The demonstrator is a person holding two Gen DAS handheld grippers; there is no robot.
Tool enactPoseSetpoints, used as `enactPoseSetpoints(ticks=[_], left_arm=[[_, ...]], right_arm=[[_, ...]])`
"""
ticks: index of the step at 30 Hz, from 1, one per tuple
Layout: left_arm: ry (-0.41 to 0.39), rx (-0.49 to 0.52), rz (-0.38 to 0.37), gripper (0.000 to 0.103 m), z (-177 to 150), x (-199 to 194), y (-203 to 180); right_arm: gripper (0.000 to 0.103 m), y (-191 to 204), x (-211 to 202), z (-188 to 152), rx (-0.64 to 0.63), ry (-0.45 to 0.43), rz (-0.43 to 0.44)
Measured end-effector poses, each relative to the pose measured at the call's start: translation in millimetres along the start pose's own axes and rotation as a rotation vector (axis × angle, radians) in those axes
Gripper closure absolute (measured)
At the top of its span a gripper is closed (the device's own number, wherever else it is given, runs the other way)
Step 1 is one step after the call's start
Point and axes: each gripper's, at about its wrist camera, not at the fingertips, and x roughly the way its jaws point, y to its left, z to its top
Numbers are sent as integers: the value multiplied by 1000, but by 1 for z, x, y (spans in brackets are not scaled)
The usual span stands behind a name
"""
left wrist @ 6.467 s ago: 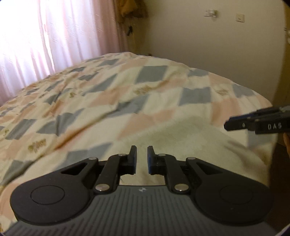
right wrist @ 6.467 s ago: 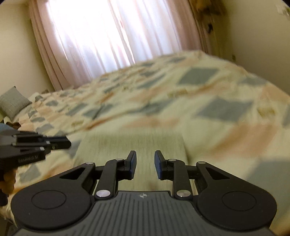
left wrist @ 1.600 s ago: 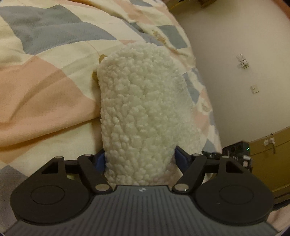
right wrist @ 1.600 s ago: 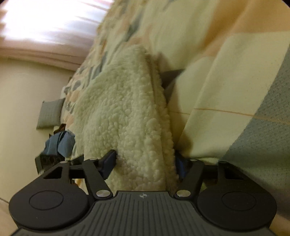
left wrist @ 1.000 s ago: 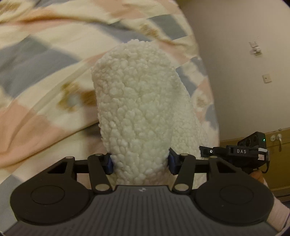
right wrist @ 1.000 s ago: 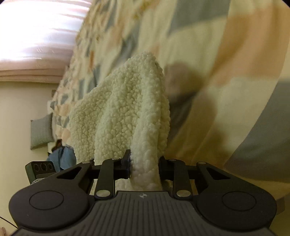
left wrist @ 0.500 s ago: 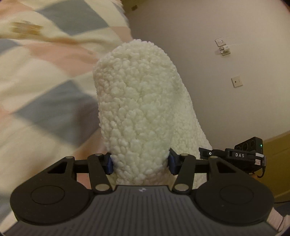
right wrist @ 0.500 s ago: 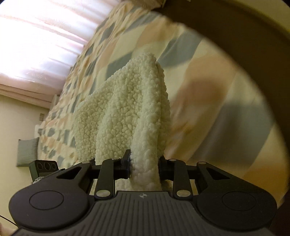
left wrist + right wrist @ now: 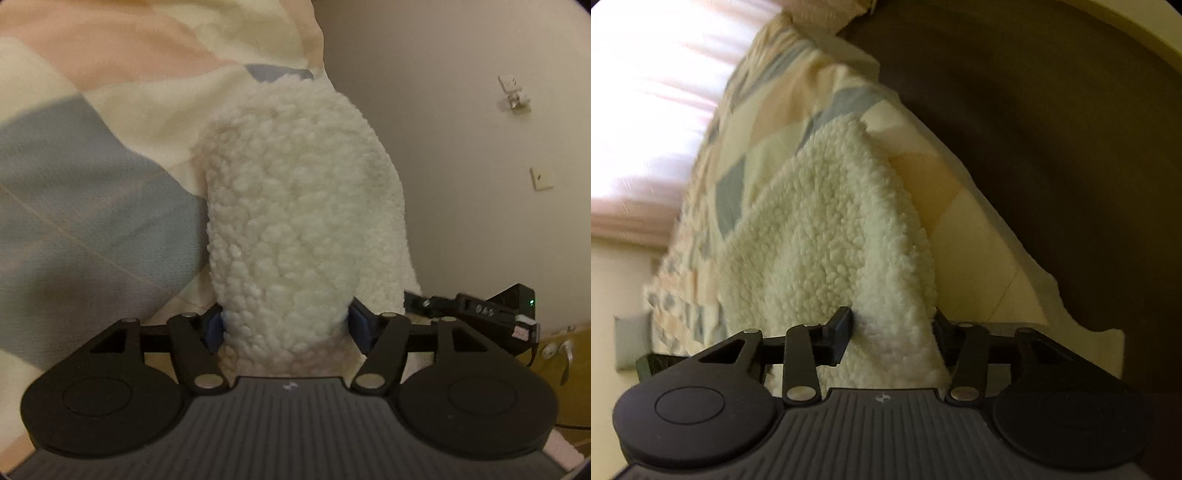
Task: Fold clothes
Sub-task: 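Lift the vest end with both grippers and fold it over the vest body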
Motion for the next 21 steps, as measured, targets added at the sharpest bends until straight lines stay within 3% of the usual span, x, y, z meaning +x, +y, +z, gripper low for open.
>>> enactPoseSetpoints(ticks=[4, 8, 10, 14, 17, 21], left_arm=[[-16, 73, 47, 41, 12, -30, -10], [-110, 103, 78, 36, 40, -52, -14], [-137, 135, 100, 36, 62, -44, -26], [-121, 201, 158, 53, 89, -19, -38], [-129, 232, 182, 64, 87, -15, -39], [-168, 247, 180, 70, 77, -22, -36]], right_arm=[[49, 6, -16, 0, -14, -54, -39], [46, 8, -27, 20, -28, -129, -54], [45, 12, -21, 34, -47, -156, -67], [47, 26, 1, 58, -106, -192, -78], [89, 38, 13, 70, -170, -221, -71], [92, 54, 13, 71, -289, -298, -48]])
